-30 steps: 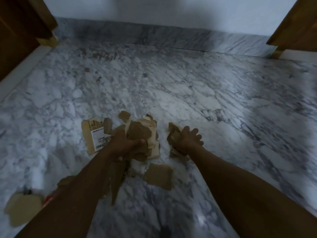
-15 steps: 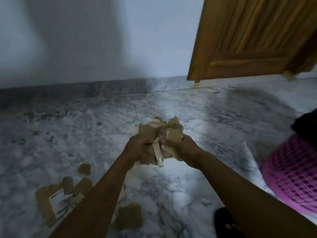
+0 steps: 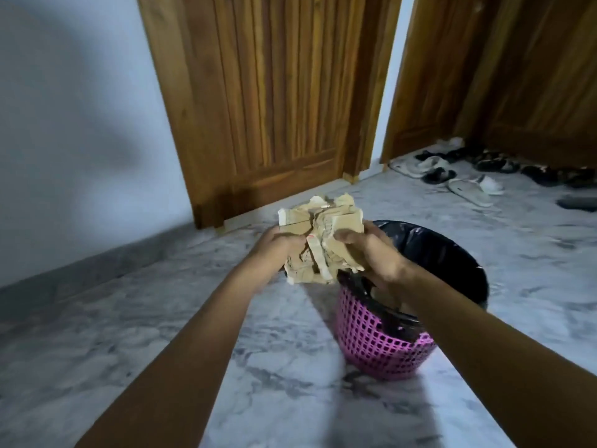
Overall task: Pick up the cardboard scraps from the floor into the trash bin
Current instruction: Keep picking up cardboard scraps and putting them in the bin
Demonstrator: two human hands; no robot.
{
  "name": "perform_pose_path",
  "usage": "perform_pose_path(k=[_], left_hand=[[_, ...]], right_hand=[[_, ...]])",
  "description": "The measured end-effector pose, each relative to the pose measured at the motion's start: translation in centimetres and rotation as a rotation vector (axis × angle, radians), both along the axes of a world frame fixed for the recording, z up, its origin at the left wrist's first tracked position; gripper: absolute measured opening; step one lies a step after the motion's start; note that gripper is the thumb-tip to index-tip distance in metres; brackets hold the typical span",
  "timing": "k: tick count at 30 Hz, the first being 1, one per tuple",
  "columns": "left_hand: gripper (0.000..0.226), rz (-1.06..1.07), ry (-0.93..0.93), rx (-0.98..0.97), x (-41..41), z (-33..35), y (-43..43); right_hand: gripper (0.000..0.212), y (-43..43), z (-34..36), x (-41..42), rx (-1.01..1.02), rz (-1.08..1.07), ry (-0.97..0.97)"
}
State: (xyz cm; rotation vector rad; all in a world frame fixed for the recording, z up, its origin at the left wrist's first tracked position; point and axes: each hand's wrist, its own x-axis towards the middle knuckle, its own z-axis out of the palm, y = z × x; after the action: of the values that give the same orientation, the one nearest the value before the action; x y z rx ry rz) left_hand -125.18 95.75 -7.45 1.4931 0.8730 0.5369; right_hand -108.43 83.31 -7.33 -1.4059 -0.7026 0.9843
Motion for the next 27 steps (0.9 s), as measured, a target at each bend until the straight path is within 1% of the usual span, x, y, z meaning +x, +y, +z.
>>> perform_pose_path(k=[3, 5, 7, 9, 10, 11, 12, 13, 14, 15, 18, 21, 24, 26, 27], left_hand=[[0.03, -0.14, -0.035, 0.027, 8.5, 1.1, -2.7], [0.027, -0.181, 0.008, 0.036, 13.3, 0.7, -3.8], [0.028, -0.194, 0.082, 0.049, 16.9, -0.1, -4.8], [0.036, -0.202, 0.205, 0.043, 19.4, -1.7, -4.9], [0.04, -0.234, 0.295, 0.049, 19.9, -2.4, -5.0], [0.044, -0.279, 0.381, 0.079, 20.1, -3.0, -5.0], [0.049, -0.303, 0.447, 0.112, 20.1, -3.6, -4.8], [0.055, -0.298, 0.493, 0.142, 20.1, -4.2, -4.5], [0.062, -0.274, 0.518, 0.16, 19.8, -4.3, -4.3], [0.066, -0.245, 0.526, 0.173, 19.3, -4.4, -4.0], [0.055, -0.149, 0.476, 0.148, 17.4, -3.7, -2.8], [0.047, -0.081, 0.414, 0.115, 13.7, -2.2, -1.6], [0.04, -0.023, 0.407, 0.164, 7.9, -1.1, -0.1], [0.025, 0.026, 0.422, 0.204, 2.3, -0.9, 0.9], [0.022, 0.06, 0.436, 0.209, -0.8, -0.9, 1.2]], right_hand=[[0.043, -3.4, 1.1, 7.1, 0.019, -0.158, -0.083], [0.042, -5.2, 0.8, 11.1, -0.002, -0.216, -0.122], [0.043, -6.4, 0.0, 14.0, -0.052, -0.223, -0.18], [0.027, -7.2, -1.1, 16.2, -0.144, -0.163, -0.308], [0.027, -7.4, -1.9, 17.3, -0.227, -0.112, -0.394], [0.037, -7.7, -2.6, 18.1, -0.339, -0.043, -0.504], [0.056, -7.9, -3.3, 18.8, -0.465, 0.021, -0.616], [0.077, -8.1, -3.9, 19.3, -0.568, 0.038, -0.7], [0.091, -8.2, -4.4, 19.8, -0.613, 0.018, -0.733], [0.094, -8.1, -4.5, 19.8, -0.608, 0.003, -0.729], [0.077, -6.5, -4.5, 18.9, -0.552, 0.047, -0.72], [0.054, -3.3, -3.3, 15.6, -0.455, 0.093, -0.795], [0.033, 1.0, -2.5, 9.9, -0.297, 0.158, -0.92], [0.025, 3.7, -2.5, 4.8, -0.222, 0.278, -0.939], [0.023, 4.8, -2.8, 2.0, -0.198, 0.352, -0.936]])
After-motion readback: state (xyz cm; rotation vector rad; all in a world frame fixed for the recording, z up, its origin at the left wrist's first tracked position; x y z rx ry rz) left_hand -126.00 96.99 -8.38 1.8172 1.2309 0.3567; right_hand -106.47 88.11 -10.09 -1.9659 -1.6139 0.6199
